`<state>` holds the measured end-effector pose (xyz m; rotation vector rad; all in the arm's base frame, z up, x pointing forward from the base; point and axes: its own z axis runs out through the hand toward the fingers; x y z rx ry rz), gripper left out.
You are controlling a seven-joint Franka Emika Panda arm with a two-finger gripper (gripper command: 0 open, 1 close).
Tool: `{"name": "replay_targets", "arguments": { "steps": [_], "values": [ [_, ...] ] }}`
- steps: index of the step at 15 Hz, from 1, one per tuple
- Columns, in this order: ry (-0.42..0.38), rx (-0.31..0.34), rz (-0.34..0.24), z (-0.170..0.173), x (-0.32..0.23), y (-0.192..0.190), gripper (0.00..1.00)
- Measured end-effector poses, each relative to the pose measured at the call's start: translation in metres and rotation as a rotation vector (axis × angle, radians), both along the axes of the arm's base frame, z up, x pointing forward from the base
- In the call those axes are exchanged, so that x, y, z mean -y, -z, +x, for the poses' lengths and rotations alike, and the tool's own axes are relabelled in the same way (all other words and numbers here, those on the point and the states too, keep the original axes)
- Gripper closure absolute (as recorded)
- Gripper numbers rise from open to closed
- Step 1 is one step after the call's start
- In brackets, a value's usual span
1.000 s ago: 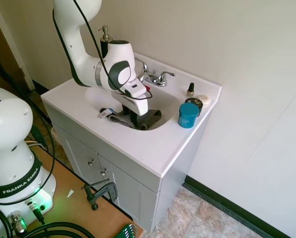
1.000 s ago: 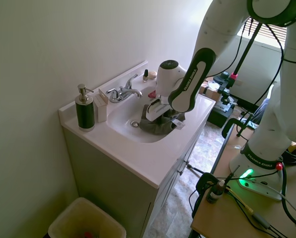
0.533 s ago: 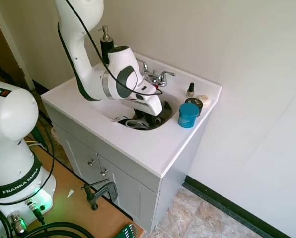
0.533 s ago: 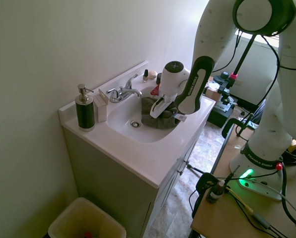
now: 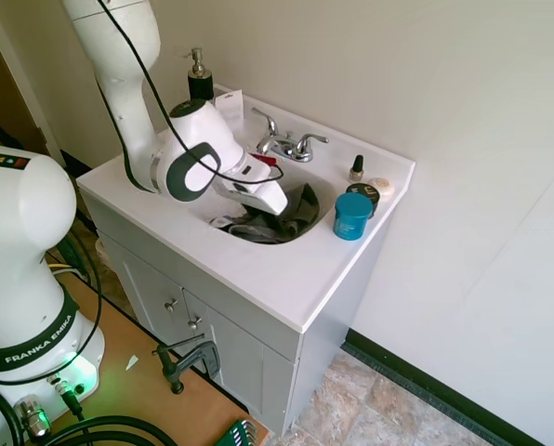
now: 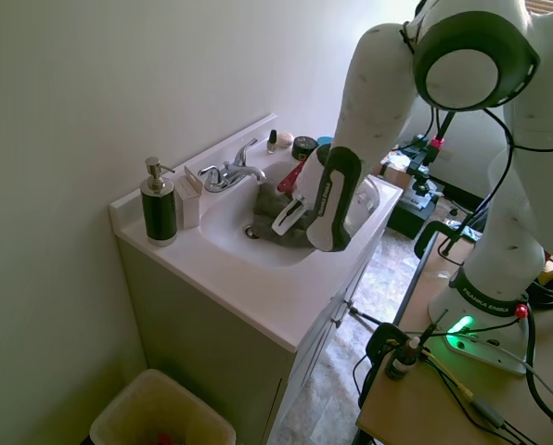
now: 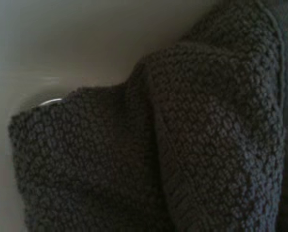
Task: Sanitize the sink
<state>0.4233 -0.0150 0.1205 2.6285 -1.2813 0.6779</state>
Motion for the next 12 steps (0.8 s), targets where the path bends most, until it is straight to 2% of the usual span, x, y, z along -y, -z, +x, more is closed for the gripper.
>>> {"name": "replay_targets", "arguments": {
  "steps": [3,9,12],
  "values": [
    [0.046,0.011,0.065,0.0,-0.034,0.002,1.0],
    [0.187,-0.036,0.205,0.031,-0.073,0.001,1.0],
    [0.271,-0.072,0.293,0.045,-0.087,-0.003,1.0]
  ]
}}
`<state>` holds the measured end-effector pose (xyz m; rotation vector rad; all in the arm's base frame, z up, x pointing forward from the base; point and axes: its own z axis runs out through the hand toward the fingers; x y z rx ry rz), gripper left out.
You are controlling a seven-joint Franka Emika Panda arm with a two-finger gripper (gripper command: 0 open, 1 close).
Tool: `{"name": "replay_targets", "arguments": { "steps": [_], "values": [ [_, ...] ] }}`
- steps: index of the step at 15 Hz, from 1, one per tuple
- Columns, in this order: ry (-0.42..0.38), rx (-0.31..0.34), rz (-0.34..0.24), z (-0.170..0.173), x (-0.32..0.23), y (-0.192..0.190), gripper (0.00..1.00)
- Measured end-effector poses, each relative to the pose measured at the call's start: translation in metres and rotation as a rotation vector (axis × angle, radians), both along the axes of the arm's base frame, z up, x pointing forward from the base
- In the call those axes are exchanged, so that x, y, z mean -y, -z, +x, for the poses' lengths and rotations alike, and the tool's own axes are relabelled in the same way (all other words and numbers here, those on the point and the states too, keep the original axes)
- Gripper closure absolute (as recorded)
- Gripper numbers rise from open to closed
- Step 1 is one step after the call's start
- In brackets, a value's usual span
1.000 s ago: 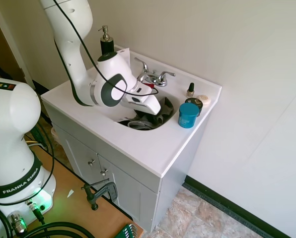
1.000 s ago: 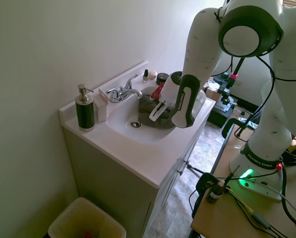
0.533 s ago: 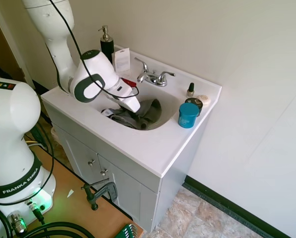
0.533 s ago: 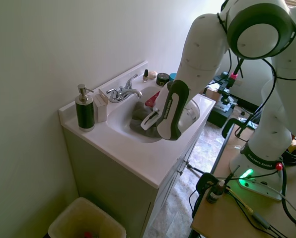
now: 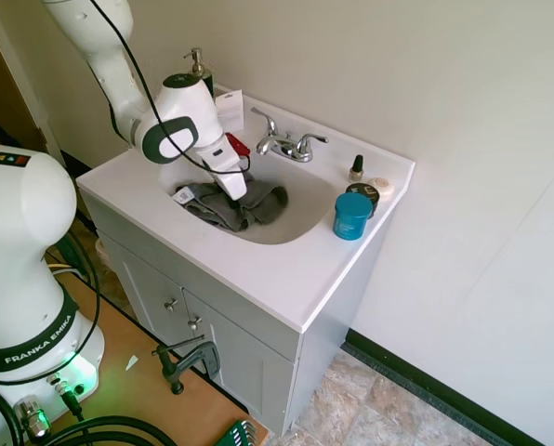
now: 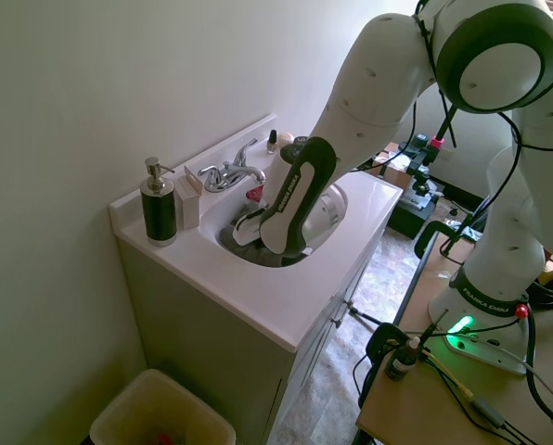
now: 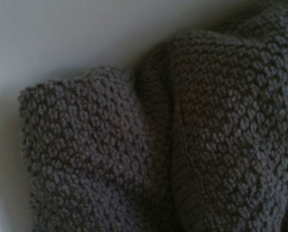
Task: Sanitize the sink
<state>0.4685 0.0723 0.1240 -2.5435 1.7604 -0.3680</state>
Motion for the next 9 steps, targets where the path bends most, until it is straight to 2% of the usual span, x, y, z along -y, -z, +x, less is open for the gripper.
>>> {"name": "replay_targets", "arguments": {
  "steps": [9],
  "values": [
    [0.163,-0.039,0.29,0.013,-0.016,-0.026,1.0]
  ]
}}
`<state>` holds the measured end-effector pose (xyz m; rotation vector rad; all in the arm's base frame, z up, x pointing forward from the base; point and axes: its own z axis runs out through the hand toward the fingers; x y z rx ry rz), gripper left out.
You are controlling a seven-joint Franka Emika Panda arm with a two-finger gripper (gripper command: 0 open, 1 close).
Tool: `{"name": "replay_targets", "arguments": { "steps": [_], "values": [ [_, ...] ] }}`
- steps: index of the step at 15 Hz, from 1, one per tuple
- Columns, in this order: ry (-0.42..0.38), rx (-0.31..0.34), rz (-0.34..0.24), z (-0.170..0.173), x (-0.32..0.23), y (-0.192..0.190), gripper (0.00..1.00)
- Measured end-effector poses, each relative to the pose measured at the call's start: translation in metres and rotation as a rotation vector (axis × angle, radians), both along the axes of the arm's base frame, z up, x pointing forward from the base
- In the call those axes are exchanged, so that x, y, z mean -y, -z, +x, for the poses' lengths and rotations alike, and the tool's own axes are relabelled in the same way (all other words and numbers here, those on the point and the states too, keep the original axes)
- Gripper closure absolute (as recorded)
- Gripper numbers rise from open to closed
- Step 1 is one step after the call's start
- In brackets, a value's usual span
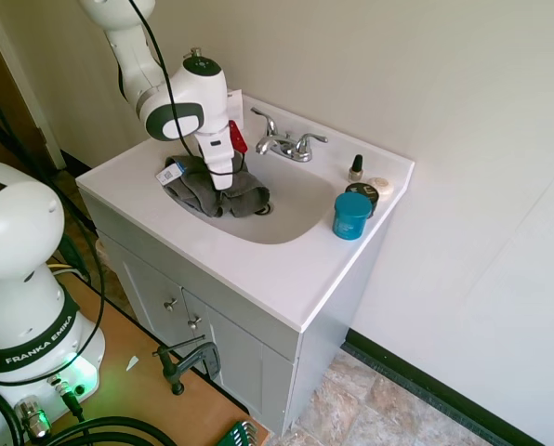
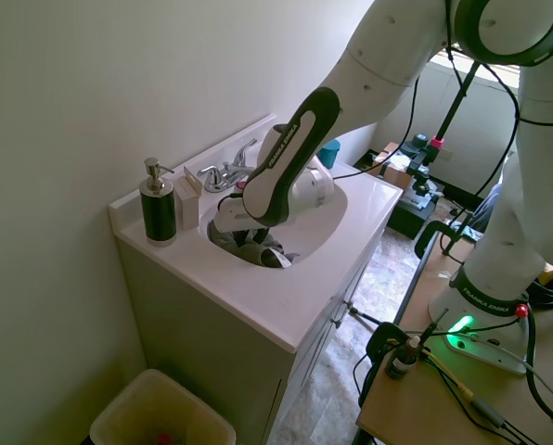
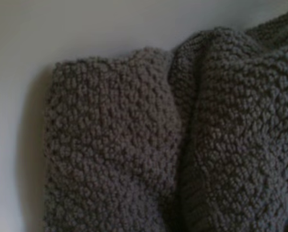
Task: Sanitize the sink
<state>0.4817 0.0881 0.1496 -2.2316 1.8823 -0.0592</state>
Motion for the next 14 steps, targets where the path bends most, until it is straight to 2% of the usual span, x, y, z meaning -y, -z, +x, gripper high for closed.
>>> {"name": "replay_targets", "arguments": {
  "steps": [3,5,6,8,11,14],
  "values": [
    [0.033,-0.003,0.103,-0.003,0.001,-0.012,1.0],
    [0.025,-0.013,0.184,-0.008,0.004,-0.023,1.0],
    [-0.006,-0.019,0.216,-0.012,0.005,-0.028,1.0],
    [-0.102,-0.033,0.234,-0.031,0.006,-0.038,1.0],
    [-0.254,-0.024,0.173,-0.072,0.005,-0.056,1.0],
    [-0.393,0.052,0.061,-0.099,0.001,-0.087,1.0]
  ]
}}
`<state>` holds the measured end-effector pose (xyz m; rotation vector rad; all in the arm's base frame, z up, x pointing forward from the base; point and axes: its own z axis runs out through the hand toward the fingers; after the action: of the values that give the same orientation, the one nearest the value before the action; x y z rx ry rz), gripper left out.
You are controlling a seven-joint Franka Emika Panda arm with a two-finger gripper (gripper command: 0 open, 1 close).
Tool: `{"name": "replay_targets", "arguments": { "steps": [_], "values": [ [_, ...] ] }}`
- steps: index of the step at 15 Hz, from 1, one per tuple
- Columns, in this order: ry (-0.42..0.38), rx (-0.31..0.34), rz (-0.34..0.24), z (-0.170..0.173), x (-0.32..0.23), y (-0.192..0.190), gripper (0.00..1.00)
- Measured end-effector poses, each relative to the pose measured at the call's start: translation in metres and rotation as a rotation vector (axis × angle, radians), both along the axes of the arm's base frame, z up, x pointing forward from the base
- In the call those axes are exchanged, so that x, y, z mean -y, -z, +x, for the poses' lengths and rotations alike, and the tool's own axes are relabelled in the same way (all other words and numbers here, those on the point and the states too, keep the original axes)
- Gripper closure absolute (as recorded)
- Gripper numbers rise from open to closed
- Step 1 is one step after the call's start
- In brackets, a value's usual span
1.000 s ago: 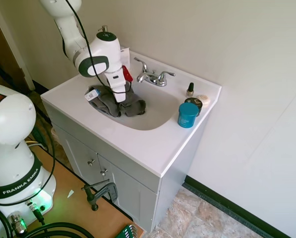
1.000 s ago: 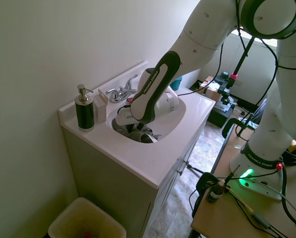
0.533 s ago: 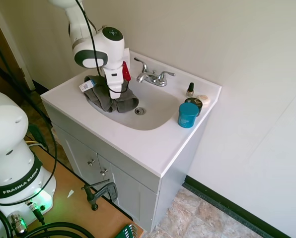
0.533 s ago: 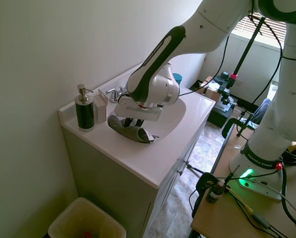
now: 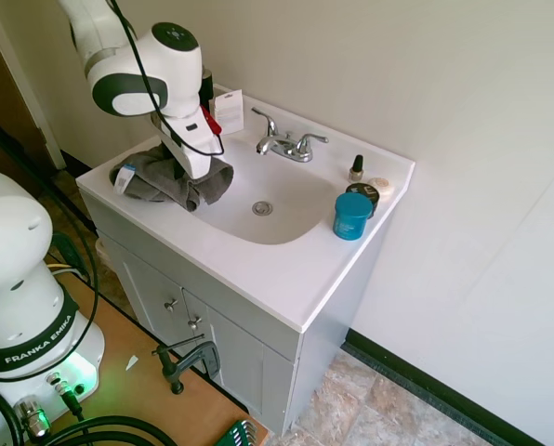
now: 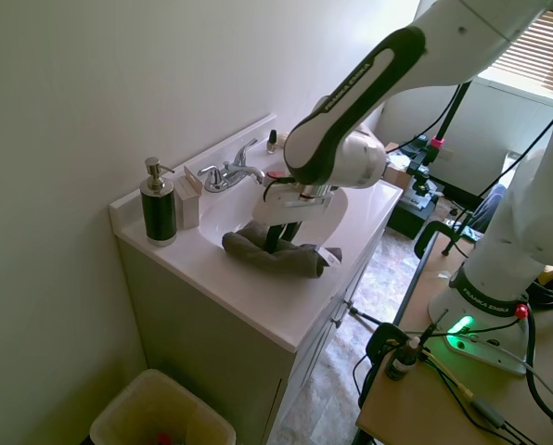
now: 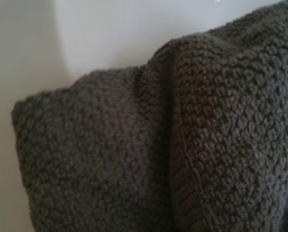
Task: Sanitize the sink
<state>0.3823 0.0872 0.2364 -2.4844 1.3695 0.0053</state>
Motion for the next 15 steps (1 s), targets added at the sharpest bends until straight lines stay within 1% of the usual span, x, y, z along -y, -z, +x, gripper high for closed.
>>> {"name": "replay_targets", "arguments": {
  "steps": [1,2,3,7,8,10,15],
  "values": [
    [-0.04,0.047,-0.031,-0.002,-0.004,-0.011,1.0],
    [-0.07,0.088,-0.049,0.002,-0.012,-0.022,1.0],
    [-0.093,0.107,-0.057,0.004,-0.021,-0.029,1.0],
    [-0.162,0.117,-0.074,0.001,-0.056,-0.039,1.0],
    [-0.179,0.108,-0.07,-0.002,-0.064,-0.043,0.0],
    [-0.219,0.09,-0.077,-0.006,-0.072,-0.051,0.0],
    [-0.264,0.066,-0.096,-0.012,-0.077,-0.066,0.0]
  ]
}}
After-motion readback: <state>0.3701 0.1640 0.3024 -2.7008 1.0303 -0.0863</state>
